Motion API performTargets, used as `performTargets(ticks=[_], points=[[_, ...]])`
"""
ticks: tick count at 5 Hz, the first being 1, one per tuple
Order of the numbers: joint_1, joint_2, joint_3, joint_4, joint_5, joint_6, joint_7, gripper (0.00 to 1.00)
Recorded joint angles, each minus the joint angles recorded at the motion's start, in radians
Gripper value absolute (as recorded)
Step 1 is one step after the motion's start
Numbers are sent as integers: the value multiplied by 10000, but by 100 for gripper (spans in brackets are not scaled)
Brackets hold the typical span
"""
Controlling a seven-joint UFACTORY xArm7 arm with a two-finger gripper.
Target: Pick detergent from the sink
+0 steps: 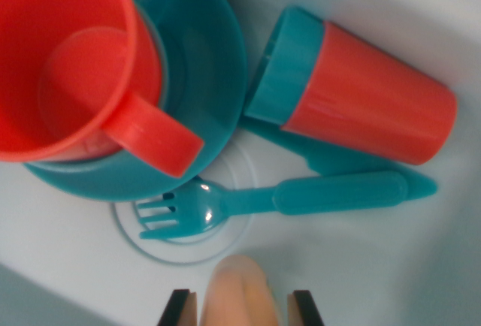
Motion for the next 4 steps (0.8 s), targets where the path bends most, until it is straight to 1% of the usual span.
performTargets(ticks=[1, 2, 3, 4], points=[[3, -82, 4, 135, -10, 217, 7, 100], [3, -82, 4, 135, -10, 217, 7, 100], [6, -188, 9, 310, -23, 497, 16, 100], [6, -188, 9, 310, -23, 497, 16, 100]])
